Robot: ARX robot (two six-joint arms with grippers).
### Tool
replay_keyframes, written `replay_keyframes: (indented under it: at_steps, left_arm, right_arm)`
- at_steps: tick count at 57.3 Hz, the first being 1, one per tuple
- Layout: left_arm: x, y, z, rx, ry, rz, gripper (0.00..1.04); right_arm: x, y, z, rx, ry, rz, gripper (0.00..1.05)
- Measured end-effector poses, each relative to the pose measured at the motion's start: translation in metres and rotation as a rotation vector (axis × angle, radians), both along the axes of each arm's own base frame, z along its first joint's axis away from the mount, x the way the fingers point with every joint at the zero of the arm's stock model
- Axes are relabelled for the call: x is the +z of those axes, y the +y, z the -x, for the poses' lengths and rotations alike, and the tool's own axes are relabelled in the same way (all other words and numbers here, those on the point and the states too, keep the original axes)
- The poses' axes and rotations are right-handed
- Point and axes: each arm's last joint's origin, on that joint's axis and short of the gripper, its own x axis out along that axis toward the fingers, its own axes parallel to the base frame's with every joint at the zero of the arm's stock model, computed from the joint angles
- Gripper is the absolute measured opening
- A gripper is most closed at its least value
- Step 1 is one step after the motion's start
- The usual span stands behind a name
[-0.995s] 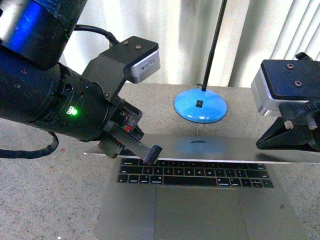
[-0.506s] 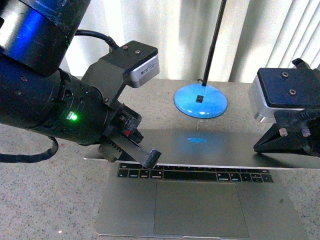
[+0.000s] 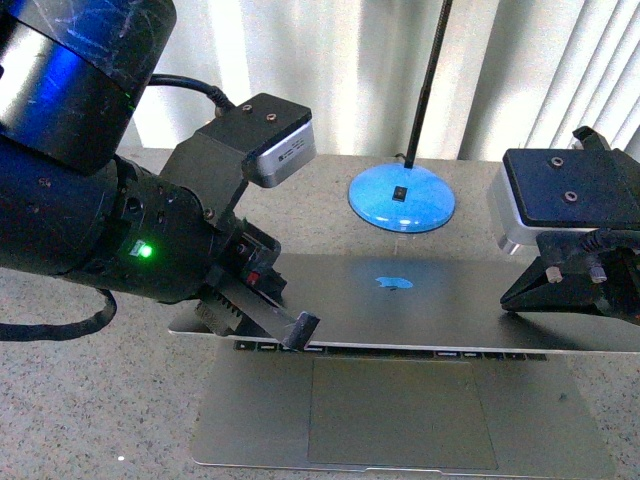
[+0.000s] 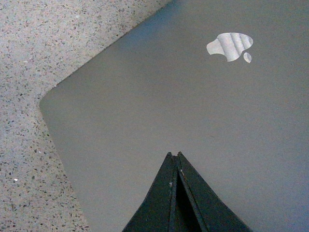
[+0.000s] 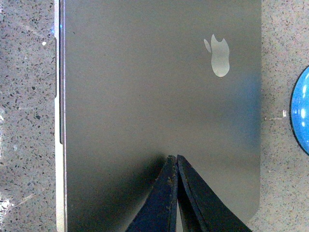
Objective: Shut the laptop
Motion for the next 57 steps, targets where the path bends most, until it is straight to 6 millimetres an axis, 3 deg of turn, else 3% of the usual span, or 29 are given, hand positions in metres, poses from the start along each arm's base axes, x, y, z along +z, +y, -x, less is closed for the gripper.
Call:
replay_keyframes:
  at_steps: [38, 57]
  left_arm:
    - [-0.014, -0.003, 0.005, -0.012, 0.025, 0.023, 0.04]
    - [-0.025, -0.002, 0.009, -0.018, 0.043, 0.026, 0.04]
  right_arm:
    - [-0.012, -0.001, 0.005, 0.005, 0.025, 0.012, 0.03]
    - [-0.03, -0.002, 0.01, 0.007, 0.055, 0.018, 0.03]
